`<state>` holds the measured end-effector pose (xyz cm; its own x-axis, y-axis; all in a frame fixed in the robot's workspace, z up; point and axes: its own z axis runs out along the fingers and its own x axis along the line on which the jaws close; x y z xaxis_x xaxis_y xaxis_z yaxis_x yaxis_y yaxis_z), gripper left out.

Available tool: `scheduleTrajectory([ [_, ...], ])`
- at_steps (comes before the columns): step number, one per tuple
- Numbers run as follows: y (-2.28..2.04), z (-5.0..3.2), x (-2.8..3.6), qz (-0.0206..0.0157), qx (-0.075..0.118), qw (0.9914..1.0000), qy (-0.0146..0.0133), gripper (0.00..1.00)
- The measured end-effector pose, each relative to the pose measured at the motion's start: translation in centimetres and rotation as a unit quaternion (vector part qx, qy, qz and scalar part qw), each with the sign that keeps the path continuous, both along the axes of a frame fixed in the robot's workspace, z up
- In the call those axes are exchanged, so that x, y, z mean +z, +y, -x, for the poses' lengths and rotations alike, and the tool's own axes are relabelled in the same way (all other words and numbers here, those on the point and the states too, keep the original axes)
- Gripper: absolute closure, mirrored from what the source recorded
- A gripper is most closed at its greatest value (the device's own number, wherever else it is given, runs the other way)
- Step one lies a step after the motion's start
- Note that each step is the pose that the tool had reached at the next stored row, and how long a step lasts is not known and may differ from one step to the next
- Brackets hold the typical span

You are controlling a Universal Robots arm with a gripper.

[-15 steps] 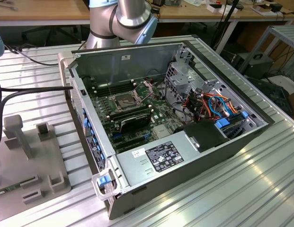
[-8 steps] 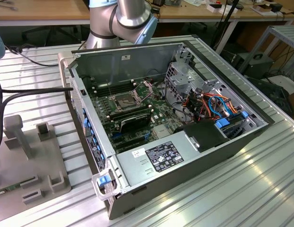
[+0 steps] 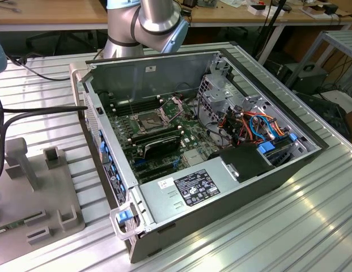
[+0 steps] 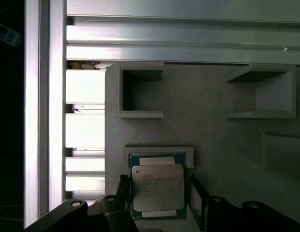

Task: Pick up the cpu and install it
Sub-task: 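Pick up the cpu and move it towards the insertion slot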

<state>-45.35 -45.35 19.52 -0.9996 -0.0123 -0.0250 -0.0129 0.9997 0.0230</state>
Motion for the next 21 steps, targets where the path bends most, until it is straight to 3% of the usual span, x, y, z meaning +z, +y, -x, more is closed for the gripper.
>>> scheduleTrajectory([
  [21, 0.37, 0.00, -0.30, 0.0000, 0.000, 1.00000, -0.0001, 0.40],
])
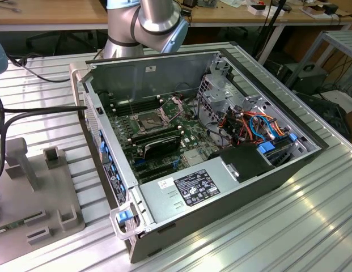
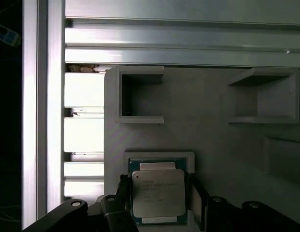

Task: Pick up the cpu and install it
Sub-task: 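Pick up the cpu and move it towards the insertion slot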

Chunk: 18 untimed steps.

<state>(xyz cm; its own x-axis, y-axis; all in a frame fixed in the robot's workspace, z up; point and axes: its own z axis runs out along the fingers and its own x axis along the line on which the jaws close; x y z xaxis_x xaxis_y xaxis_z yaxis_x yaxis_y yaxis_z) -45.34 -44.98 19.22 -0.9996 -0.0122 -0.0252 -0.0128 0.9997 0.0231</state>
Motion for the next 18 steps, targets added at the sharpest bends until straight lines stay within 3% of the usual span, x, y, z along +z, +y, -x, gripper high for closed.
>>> scheduleTrajectory([
  [18, 0.11, 0.02, -0.01, 0.0000, 0.000, 1.00000, 0.0001, 0.40],
])
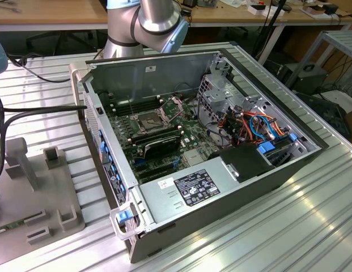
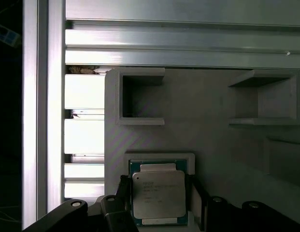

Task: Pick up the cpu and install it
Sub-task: 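Pick up the cpu and move it towards the insertion slot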

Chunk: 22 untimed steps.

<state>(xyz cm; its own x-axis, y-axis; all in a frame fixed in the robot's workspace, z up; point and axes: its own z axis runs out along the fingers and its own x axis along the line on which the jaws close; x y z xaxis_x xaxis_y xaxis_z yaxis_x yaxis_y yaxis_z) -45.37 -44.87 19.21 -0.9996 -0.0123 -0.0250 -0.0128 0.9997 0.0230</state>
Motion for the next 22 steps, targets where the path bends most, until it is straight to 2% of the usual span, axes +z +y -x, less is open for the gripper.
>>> scheduleTrajectory([
  [5, 0.00, 0.00, -0.02, 0.0000, 0.000, 1.00000, 0.0000, 0.40],
  [7, 0.00, 0.00, -0.01, 0.0000, 0.000, 1.00000, 0.0001, 0.45],
  [16, 0.00, 0.00, -0.03, 0.0000, 0.000, 1.00000, 0.0000, 0.45],
  [17, 0.00, 0.00, 0.36, 0.0000, 0.000, 1.00000, 0.0000, 0.45],
  [19, 0.00, 0.00, 3.50, 0.0000, 0.000, 1.00000, 0.0000, 0.45],
  [21, 0.00, 0.00, 4.36, 0.0000, 0.000, 1.00000, 0.0000, 0.45],
  [22, 0.00, 0.00, 4.55, 0.0000, 0.000, 1.00000, 0.0000, 0.45],
])
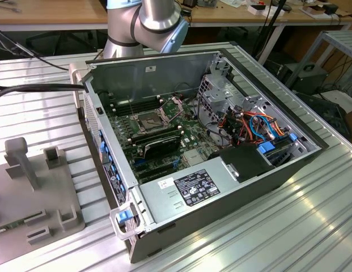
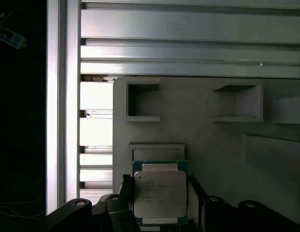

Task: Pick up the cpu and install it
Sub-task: 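Pick up the cpu and move it towards the insertion slot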

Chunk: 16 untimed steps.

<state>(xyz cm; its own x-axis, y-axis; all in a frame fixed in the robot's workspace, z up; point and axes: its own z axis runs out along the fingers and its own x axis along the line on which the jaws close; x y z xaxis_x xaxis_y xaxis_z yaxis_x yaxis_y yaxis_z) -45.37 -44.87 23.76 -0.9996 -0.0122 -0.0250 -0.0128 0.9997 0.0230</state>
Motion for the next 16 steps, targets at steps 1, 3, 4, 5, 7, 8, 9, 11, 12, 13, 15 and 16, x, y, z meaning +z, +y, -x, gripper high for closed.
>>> scheduleTrajectory([
  [1, 0.00, 0.00, 0.22, 0.0000, 0.000, 1.00000, 0.0000, 0.45],
  [3, 0.00, 0.00, 0.74, 0.0000, 0.000, 1.00000, 0.0000, 0.45],
  [4, 0.00, 0.00, 0.86, 0.0000, 0.000, 1.00000, -0.0001, 0.45],
  [5, 0.00, 0.00, 1.23, 0.0000, 0.000, 1.00000, 0.0000, 0.45],
  [7, 0.00, 0.00, 1.62, 0.0000, 0.000, 1.00000, 0.0000, 0.45],
  [8, 0.00, 0.00, 1.75, 0.0000, 0.000, 1.00000, 0.0000, 0.45],
  [9, 0.00, 0.00, 1.97, 0.0000, 0.000, 1.00000, 0.0000, 0.45],
  [11, 0.00, 0.00, 2.18, -0.0001, 0.000, 1.00000, -0.0001, 0.45],
  [12, 0.00, -0.01, 2.18, -0.0001, 0.000, 1.00000, -0.0002, 0.45],
  [13, 0.00, 0.00, 2.19, -0.0001, 0.000, 1.00000, -0.0001, 0.45],
  [15, 0.00, 0.00, 2.21, 0.0000, 0.000, 1.00000, -0.0001, 0.45],
  [16, 0.00, 0.00, 2.26, 0.0000, 0.000, 1.00000, 0.0001, 0.45],
])
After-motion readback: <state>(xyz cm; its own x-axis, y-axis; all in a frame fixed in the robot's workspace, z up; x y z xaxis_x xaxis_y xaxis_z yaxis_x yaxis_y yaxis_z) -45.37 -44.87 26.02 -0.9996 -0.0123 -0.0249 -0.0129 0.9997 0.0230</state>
